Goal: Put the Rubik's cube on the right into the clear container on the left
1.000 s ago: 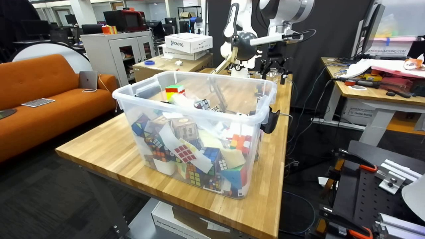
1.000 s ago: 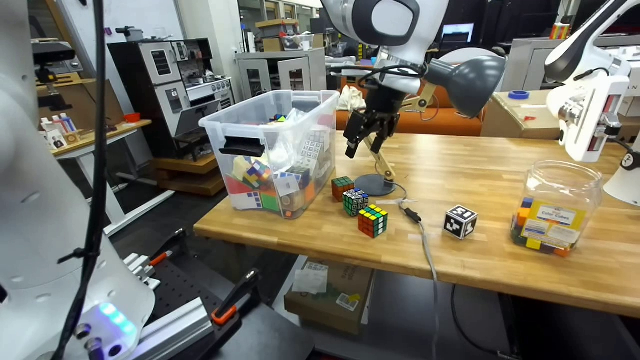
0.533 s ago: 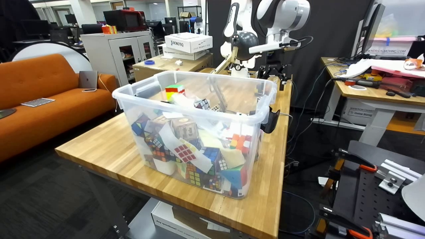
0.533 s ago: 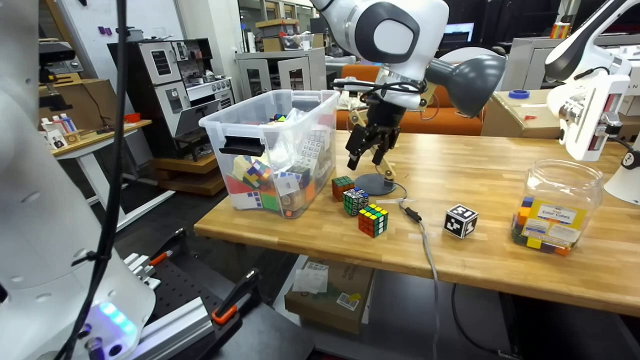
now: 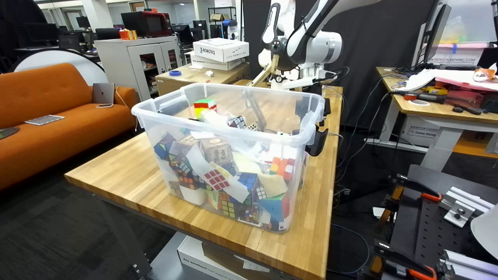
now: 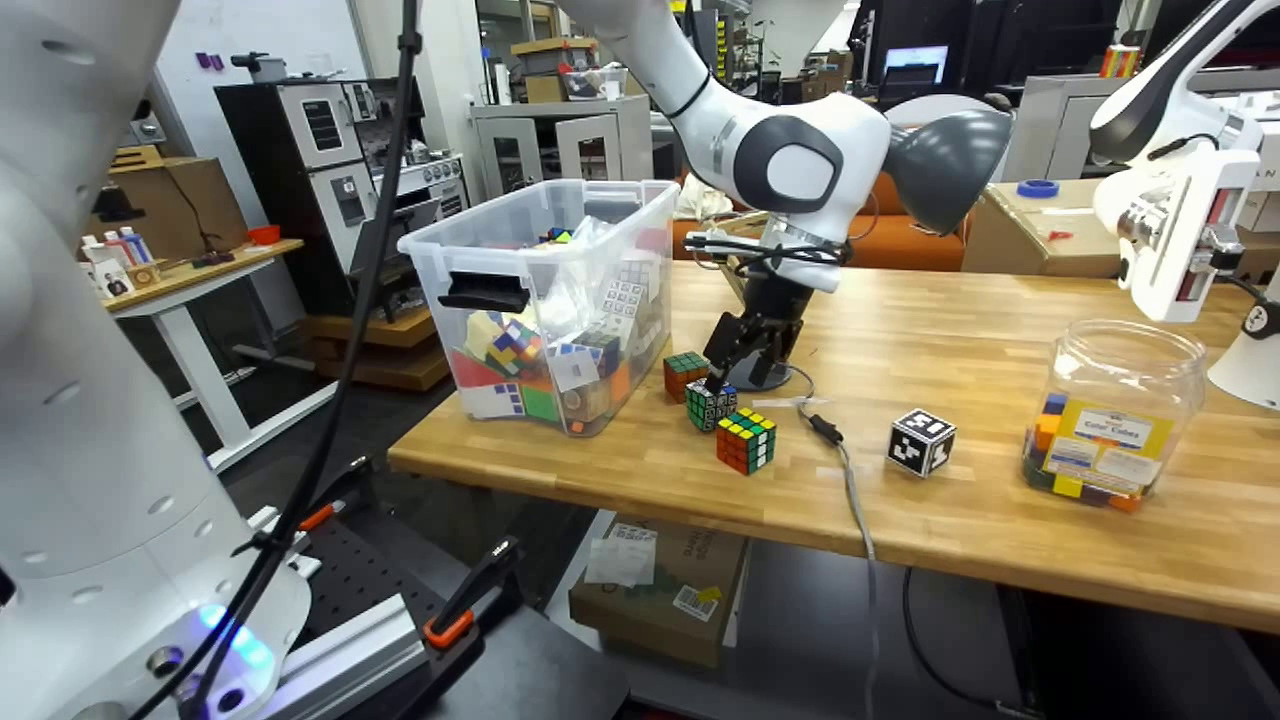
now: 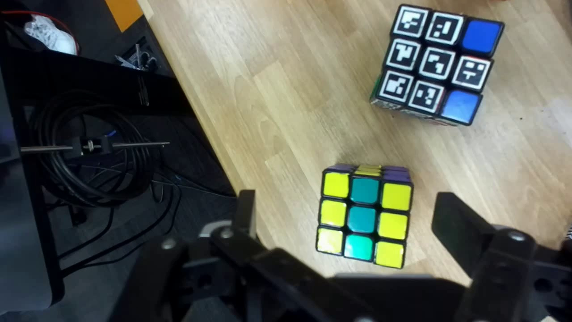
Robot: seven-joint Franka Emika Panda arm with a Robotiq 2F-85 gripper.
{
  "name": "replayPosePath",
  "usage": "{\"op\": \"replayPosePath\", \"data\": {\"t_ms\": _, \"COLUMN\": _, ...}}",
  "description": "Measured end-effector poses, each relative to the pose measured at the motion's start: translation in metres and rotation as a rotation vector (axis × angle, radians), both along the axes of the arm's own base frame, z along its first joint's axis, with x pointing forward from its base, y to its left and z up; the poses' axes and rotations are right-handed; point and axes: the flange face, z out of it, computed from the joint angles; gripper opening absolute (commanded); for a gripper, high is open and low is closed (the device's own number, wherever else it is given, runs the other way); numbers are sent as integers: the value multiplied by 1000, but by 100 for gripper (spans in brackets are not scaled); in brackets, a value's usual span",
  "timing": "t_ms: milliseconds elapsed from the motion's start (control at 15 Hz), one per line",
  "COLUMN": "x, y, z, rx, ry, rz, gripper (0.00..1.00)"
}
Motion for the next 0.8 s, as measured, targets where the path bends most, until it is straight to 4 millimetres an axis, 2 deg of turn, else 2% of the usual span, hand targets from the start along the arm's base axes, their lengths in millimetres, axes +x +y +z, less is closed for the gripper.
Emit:
{"op": "replayPosePath", "data": {"t_ms": 333, "x": 15, "y": -6, "z": -12, "rx": -10, "ry": 13, "rz": -9, "gripper": 100}}
{"op": "replayPosePath", "data": {"t_ms": 800, "x": 15, "y": -9, "z": -15, "rx": -15, "ry": 17, "rz": -18, "gripper": 100}}
